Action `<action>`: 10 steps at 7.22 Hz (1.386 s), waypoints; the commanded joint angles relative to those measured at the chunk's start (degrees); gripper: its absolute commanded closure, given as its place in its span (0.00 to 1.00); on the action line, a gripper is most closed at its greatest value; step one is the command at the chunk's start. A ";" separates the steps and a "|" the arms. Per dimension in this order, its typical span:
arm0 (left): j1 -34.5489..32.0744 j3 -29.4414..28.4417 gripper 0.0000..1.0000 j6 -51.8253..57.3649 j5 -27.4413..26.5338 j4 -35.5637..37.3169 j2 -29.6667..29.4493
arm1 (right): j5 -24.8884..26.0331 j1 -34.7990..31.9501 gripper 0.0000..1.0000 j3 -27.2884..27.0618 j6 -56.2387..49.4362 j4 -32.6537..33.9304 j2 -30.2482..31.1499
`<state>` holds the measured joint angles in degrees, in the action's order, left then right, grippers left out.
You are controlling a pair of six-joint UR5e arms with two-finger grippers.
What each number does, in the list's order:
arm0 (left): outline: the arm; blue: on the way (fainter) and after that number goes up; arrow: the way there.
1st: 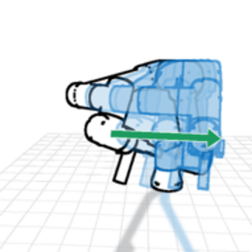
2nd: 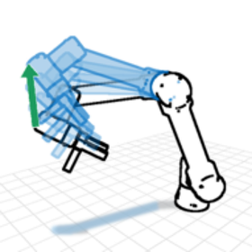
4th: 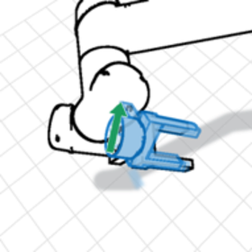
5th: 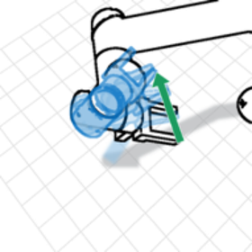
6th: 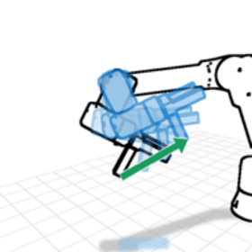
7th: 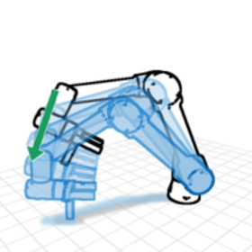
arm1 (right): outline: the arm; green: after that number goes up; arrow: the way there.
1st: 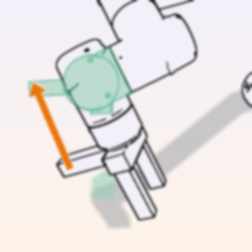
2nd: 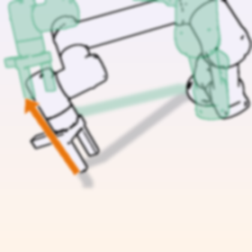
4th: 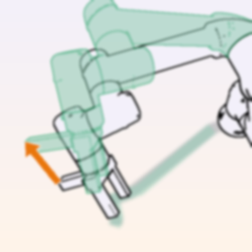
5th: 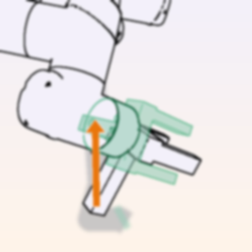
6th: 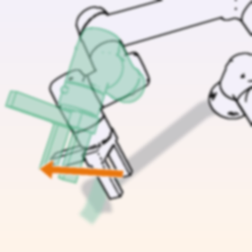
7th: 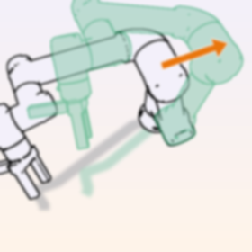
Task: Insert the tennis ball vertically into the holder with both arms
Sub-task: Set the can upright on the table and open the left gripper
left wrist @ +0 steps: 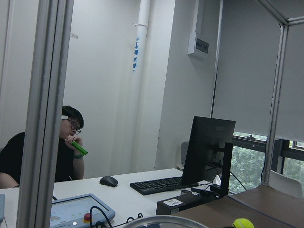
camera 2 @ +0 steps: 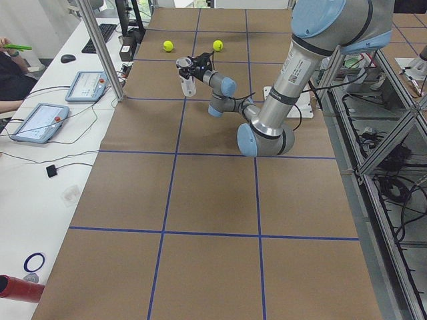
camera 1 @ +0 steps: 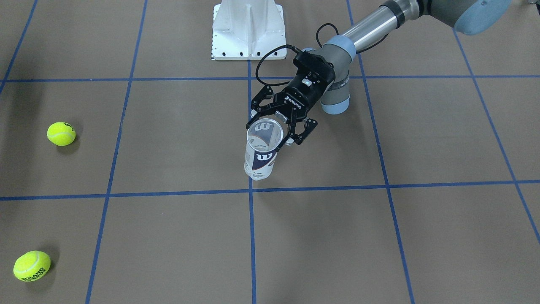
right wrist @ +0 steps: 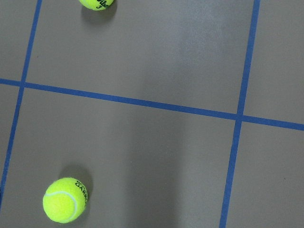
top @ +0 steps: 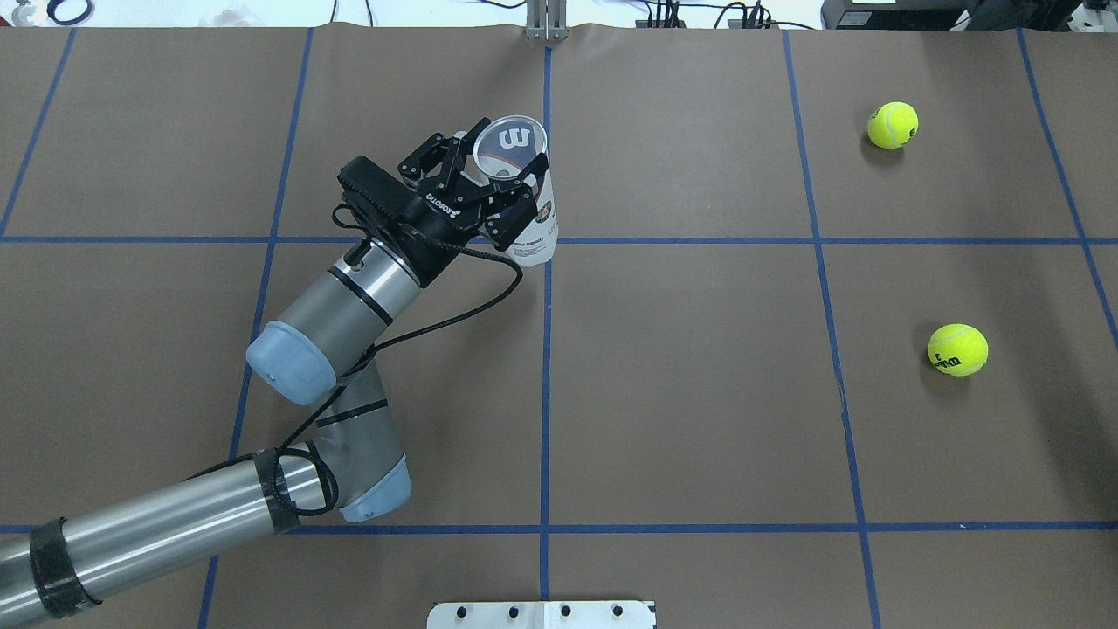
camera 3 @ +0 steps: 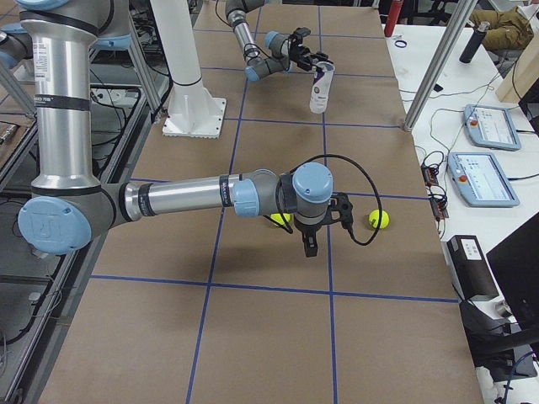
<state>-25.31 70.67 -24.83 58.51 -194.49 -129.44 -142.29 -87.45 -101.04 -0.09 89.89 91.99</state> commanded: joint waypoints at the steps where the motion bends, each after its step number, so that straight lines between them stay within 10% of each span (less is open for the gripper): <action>1: 1.66 -0.54 0.83 1.36 -0.94 -1.25 1.03 | 0.00 0.00 0.01 0.06 0.00 0.02 0.03; 5: 2.46 -2.21 0.71 1.36 -0.94 -1.25 2.09 | 0.09 0.00 0.01 0.06 0.00 0.02 0.03; 6: 2.81 -1.95 0.47 1.19 -0.94 -1.16 1.65 | 0.09 0.00 0.01 0.06 0.00 0.02 -0.06; 7: 2.90 -1.86 0.01 1.18 -1.03 -1.16 1.56 | 0.09 0.00 0.01 0.14 0.00 0.02 -0.15; 10: 2.90 -1.24 0.00 1.27 -1.03 -1.07 2.09 | 0.09 0.00 0.01 0.06 0.00 0.02 -0.15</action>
<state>-22.47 69.02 -23.56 57.48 -195.57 -127.37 -142.21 -87.45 -100.97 -0.09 89.91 91.85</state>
